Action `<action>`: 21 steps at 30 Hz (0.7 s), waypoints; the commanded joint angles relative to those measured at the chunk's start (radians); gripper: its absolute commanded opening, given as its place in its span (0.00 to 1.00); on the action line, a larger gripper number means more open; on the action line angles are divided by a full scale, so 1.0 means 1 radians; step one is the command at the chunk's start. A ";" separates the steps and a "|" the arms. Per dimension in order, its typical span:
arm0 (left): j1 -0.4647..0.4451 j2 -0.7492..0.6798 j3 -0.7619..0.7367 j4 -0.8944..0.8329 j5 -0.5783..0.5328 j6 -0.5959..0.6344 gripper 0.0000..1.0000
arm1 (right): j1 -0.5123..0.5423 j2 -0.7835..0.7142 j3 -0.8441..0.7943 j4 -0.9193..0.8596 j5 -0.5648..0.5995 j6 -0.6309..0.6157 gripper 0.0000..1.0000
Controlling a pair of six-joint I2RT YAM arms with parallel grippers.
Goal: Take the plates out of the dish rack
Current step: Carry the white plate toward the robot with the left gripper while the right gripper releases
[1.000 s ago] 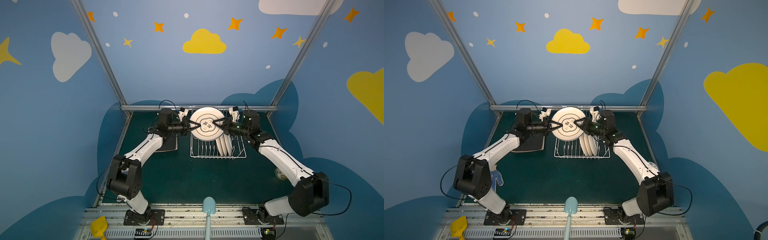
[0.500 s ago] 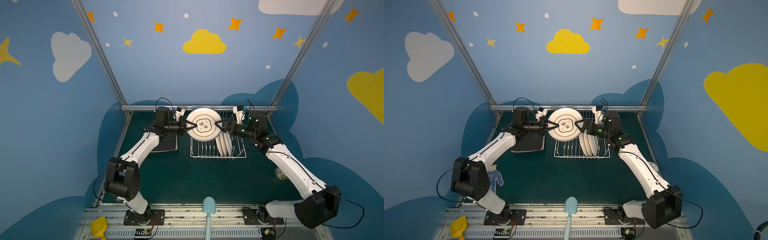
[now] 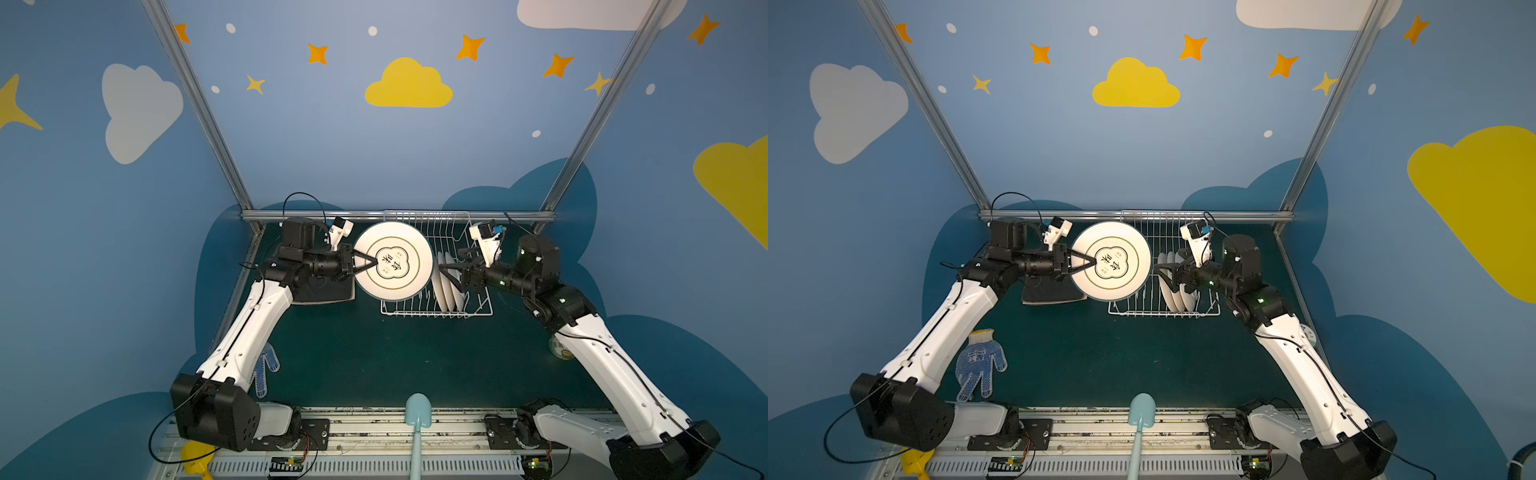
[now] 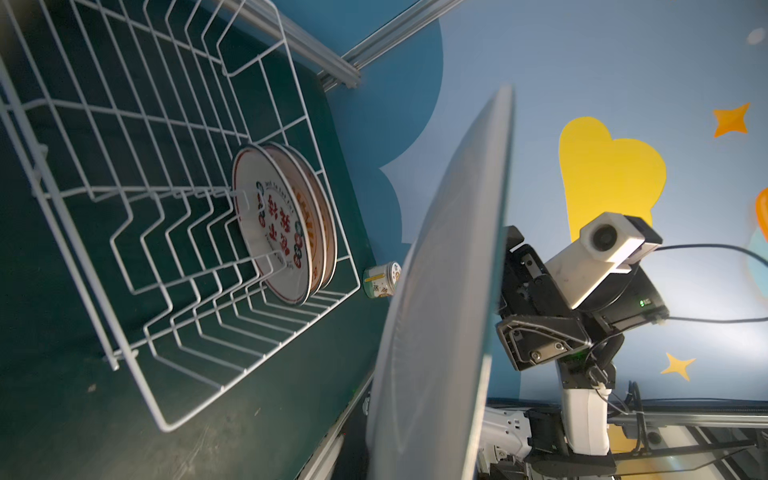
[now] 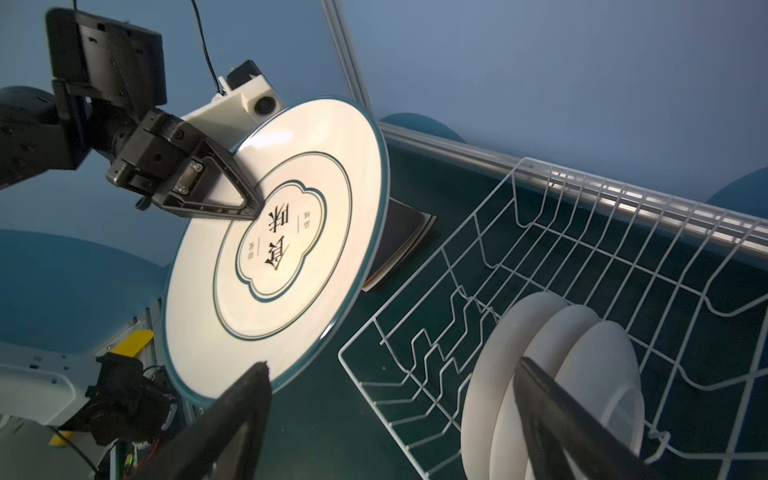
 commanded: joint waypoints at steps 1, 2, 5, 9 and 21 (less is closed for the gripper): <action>0.003 -0.063 -0.041 -0.138 -0.068 0.079 0.03 | 0.020 -0.035 -0.010 -0.102 0.006 -0.141 0.90; 0.003 -0.086 -0.064 -0.152 -0.095 0.081 0.03 | 0.030 -0.042 -0.015 -0.121 0.021 -0.174 0.90; 0.002 -0.154 -0.135 -0.178 -0.150 0.069 0.03 | 0.056 -0.064 -0.029 -0.162 0.062 -0.242 0.90; -0.003 -0.240 -0.218 -0.218 -0.188 0.032 0.03 | 0.077 -0.080 -0.037 -0.184 0.092 -0.261 0.90; -0.058 -0.497 -0.531 -0.218 -0.309 -0.125 0.03 | 0.132 -0.114 -0.099 -0.192 0.039 -0.300 0.90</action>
